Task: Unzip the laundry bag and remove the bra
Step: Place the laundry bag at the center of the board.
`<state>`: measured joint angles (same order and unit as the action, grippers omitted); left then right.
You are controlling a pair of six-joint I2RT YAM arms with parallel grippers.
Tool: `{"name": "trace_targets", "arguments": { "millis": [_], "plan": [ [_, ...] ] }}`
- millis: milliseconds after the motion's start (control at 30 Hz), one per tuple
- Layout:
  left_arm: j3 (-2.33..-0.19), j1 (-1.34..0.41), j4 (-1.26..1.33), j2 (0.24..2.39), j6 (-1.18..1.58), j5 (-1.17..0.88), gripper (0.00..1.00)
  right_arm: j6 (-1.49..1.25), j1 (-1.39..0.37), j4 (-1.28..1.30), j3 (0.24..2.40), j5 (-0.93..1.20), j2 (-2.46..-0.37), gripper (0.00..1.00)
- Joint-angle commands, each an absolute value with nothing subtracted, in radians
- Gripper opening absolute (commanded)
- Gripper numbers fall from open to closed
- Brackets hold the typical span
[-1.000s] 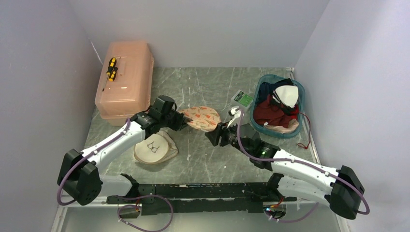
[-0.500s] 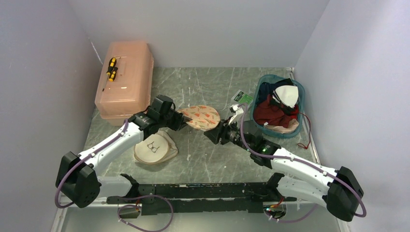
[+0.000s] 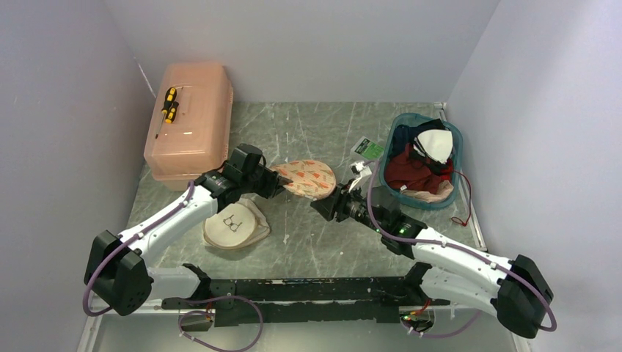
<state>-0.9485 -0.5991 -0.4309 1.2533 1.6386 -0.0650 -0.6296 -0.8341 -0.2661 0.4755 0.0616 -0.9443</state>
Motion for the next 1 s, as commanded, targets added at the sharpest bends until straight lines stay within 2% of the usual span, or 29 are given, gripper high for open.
{"name": "trace_targets", "arguments": {
  "millis": [0, 267, 433, 733, 967],
  "plan": [
    [-0.988, -0.598, -0.383, 1.222, 1.653, -0.099, 0.03, -0.616, -0.826, -0.349, 0.488, 0.078, -0.973, 0.45],
    [-0.985, -0.598, -0.384, 1.208, 1.655, -0.101, 0.03, -0.609, -0.815, -0.354, 0.496, 0.077, -0.995, 0.45],
    [-0.985, -0.598, -0.388, 1.204, 1.654, -0.099, 0.03, -0.600, -0.812, -0.372, 0.491, 0.100, -0.991, 0.35],
    [-0.981, -0.598, -0.381, 1.202, 1.652, -0.106, 0.03, -0.582, -0.813, -0.375, 0.493, 0.121, -0.991, 0.31],
    [-0.976, -0.597, -0.382, 1.198, 1.652, -0.100, 0.03, -0.579, -0.813, -0.381, 0.492, 0.129, -0.984, 0.10]
  ]
}}
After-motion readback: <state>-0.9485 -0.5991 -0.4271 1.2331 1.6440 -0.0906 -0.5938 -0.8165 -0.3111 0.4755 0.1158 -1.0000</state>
